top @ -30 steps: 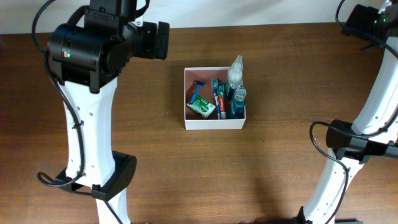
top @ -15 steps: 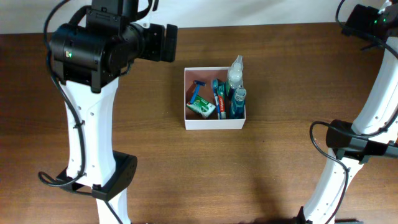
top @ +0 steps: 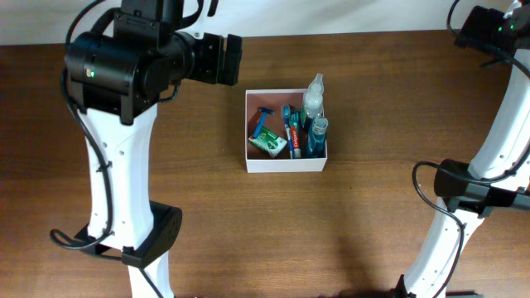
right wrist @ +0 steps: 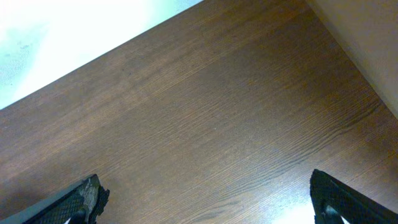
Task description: Pack container
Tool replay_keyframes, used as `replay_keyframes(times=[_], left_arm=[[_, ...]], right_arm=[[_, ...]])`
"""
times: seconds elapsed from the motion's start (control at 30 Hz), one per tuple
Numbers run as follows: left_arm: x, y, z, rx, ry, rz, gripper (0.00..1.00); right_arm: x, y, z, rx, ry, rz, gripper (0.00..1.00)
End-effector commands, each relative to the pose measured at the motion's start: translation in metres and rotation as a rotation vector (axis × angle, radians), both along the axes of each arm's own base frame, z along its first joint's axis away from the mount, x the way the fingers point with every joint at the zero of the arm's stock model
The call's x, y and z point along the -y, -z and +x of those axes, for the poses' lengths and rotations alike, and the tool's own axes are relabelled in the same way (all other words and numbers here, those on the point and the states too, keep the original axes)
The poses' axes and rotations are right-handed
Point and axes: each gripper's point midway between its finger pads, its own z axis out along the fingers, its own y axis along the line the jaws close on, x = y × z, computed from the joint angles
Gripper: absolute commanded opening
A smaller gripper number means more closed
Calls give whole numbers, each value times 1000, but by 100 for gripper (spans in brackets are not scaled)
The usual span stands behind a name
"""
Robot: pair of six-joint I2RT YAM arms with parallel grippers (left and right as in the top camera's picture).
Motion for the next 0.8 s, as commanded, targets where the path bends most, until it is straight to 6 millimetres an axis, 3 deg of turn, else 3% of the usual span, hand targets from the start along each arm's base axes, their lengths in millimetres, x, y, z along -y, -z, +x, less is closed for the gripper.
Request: replay_keyframes(times=[0.0,0.1,0.2,0.37,0.6,0.77], left_arm=[[-14,-37,-27,113,33,38,99],[-21,-45,-46,136,75,88,99],[-29,-41,-61,100,69,109,99],[-43,-32,-66,85,22,162,99],[-67,-42,-74,222,-54,127,99],[-86,-20,-89,258,-84,79,99]], right_arm=[[0,3,-1,-14,5,-5,98],[0,3,-1,-14,5,-5,98],[0,3,-1,-14,5,-5,98],[0,3,-1,-14,5,-5,98],[0,3,-1,-14,5,-5,98],[0,3,-1,-14,5,-5,98]])
